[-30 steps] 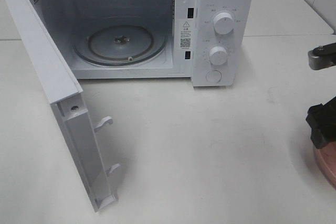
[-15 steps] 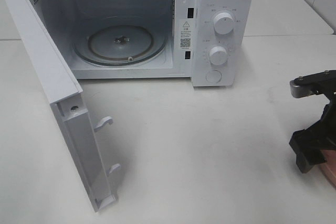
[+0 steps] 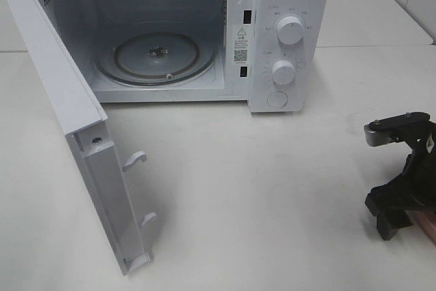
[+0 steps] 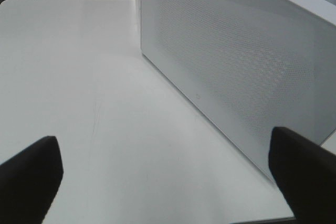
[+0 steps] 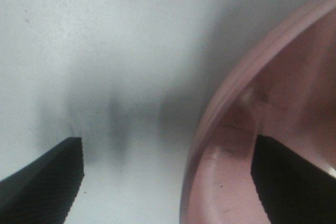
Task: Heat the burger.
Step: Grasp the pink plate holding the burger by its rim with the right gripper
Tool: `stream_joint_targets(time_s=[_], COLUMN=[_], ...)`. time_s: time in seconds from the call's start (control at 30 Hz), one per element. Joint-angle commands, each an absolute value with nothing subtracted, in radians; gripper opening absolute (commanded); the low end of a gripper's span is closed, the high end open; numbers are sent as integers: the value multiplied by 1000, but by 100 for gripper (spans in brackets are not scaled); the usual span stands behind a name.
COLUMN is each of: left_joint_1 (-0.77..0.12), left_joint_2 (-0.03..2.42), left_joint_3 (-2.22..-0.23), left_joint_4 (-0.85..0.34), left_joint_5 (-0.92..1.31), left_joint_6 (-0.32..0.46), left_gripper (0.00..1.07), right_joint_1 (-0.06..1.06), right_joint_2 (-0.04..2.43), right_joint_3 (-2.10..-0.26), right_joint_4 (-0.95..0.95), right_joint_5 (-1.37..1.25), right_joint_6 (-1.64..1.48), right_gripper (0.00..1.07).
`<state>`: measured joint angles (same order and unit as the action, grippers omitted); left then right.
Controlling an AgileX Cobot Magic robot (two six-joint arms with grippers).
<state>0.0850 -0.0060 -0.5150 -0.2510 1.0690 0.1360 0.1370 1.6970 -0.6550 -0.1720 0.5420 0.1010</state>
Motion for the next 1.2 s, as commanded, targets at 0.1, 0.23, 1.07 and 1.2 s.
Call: stream_joint_targets(time_s=[0.1,0.23,1.07,1.2], left_joint_1=[84,84,84,84], left_joint_2=[-22,-22,-22,-22], left_joint_3=[-515,-515,-515,-515], left_joint_4=[-252,-252,-252,-252], left_joint_5=[1063,1063,1063,1063], left_joint_6=[132,132,132,132], left_gripper=[100,100,100,100], right_joint_1=[132,132,135,137], right_joint_2=[1713,1713,1704,1699], right_joint_3=[-648,-648,-648,-648], right_joint_4=[-168,-168,-212,-276], right_joint_5=[538,541,552,576], right_joint_6=[91,91,166,250], right_gripper=[81,77,0,0])
